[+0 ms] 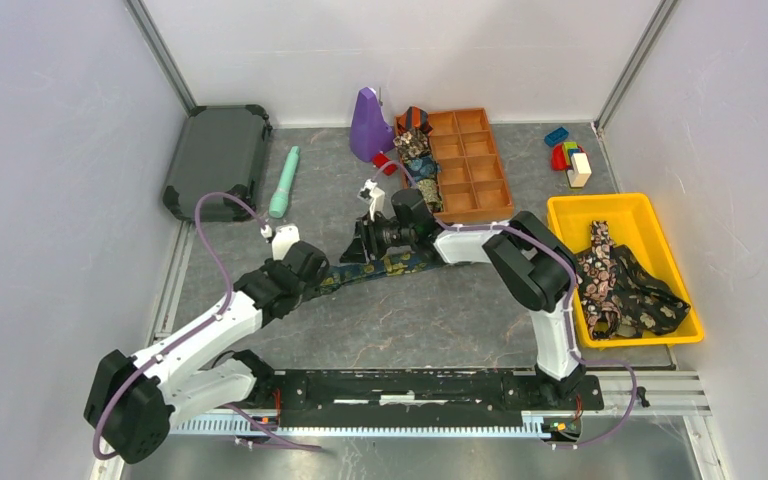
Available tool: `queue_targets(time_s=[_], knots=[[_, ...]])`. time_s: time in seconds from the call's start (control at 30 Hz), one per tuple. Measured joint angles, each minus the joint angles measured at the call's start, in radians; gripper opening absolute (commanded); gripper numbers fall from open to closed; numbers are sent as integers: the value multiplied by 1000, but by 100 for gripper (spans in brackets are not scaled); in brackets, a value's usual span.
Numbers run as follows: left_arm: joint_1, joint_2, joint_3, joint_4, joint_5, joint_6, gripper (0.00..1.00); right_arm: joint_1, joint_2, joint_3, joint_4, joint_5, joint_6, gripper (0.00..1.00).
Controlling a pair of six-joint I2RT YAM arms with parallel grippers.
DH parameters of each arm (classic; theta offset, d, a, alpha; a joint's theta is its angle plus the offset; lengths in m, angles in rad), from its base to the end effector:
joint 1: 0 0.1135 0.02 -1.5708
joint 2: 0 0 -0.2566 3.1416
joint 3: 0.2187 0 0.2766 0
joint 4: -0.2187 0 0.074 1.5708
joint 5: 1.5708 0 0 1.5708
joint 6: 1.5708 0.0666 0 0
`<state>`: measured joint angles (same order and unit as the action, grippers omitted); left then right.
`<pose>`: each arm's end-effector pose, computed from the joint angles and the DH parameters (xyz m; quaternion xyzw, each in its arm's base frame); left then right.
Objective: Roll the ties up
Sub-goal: Roll the tie at the center of the board.
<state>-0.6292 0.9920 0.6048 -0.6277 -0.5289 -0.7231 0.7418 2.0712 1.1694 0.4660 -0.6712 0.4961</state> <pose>0.1990 -0.1033 0.1702 -0.1152 0.9238 0.0303 0.3639 0.3200 0.3494 0.1108 -0.2733 0.7685 0.5207 0.2523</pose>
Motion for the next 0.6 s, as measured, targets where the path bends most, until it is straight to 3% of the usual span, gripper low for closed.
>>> queue_targets(time_s=[0.27, 0.6], knots=[[41, 32, -23, 108, 92, 9, 59, 31, -150, -101, -2, 93, 43, 61], [56, 91, -30, 211, 142, 14, 59, 117, -158, -104, -90, 253, 122, 59]])
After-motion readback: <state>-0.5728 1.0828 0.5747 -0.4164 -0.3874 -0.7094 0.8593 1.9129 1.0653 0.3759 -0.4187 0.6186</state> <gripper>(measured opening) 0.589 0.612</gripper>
